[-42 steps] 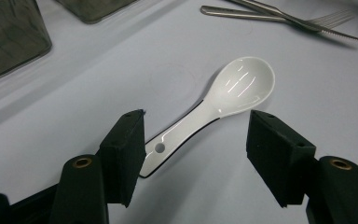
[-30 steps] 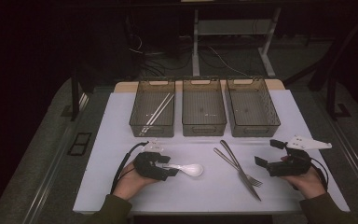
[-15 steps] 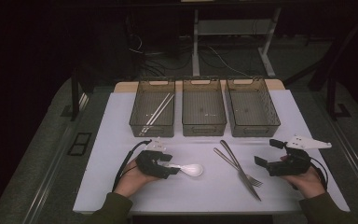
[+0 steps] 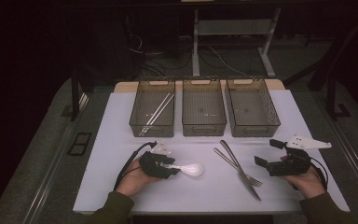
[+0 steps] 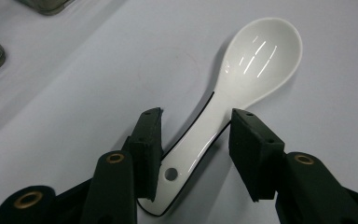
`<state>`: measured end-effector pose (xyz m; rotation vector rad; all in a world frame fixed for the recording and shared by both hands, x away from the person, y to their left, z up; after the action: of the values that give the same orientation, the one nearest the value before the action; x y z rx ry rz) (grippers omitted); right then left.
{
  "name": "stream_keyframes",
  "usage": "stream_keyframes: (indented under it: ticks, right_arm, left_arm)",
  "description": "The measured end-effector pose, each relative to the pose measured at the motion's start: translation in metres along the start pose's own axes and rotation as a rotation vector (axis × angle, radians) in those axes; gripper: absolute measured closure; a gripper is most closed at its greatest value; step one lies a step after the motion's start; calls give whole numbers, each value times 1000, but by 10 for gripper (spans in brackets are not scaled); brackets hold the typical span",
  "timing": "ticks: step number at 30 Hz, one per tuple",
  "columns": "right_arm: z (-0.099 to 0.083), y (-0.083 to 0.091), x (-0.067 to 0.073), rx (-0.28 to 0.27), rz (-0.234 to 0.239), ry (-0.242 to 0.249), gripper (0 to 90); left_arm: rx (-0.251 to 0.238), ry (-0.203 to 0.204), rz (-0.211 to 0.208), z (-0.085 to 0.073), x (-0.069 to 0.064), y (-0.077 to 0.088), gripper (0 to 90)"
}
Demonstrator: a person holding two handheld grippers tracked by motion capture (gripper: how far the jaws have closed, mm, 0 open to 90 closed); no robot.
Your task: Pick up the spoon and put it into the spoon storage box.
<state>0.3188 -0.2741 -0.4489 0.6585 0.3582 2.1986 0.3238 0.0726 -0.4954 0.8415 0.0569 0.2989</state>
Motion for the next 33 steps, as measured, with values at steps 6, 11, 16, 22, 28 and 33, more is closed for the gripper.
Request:
stream_keyframes:
  ticks: [6,11,16,22,28,33]
  right_arm:
    - [0,0,0,-1,1,1,38]
    - [0,0,0,-2,0,-2,38]
    - [1,0,-1,-2,1,-1,38]
    - [2,1,-1,-9,0,-5,37]
    - [2,0,-1,-12,2,-1,38]
    - [2,1,-1,-10,2,-6,37]
  left_arm:
    - [2,-9,-19,0,-4,1,600]
    - [10,-41,-28,-1,-8,2,640]
    - [-1,-35,-68,0,-8,2,692]
    - [-2,-56,-76,8,-13,-4,603]
    - [23,-95,-37,15,-15,-12,656]
    - [35,-88,-36,15,-13,-11,691]
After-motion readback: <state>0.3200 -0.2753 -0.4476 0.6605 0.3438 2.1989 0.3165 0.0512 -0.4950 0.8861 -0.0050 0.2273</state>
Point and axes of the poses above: each handheld gripper's, and its own axes: y roughly backward along the jaws, z roughly out of its top, x roughly to its left, the point moved 7 cm from there along -y, roughly forward along the jaws, and after that the axes turned 13 degrees about -y, right-handed, at the moved point
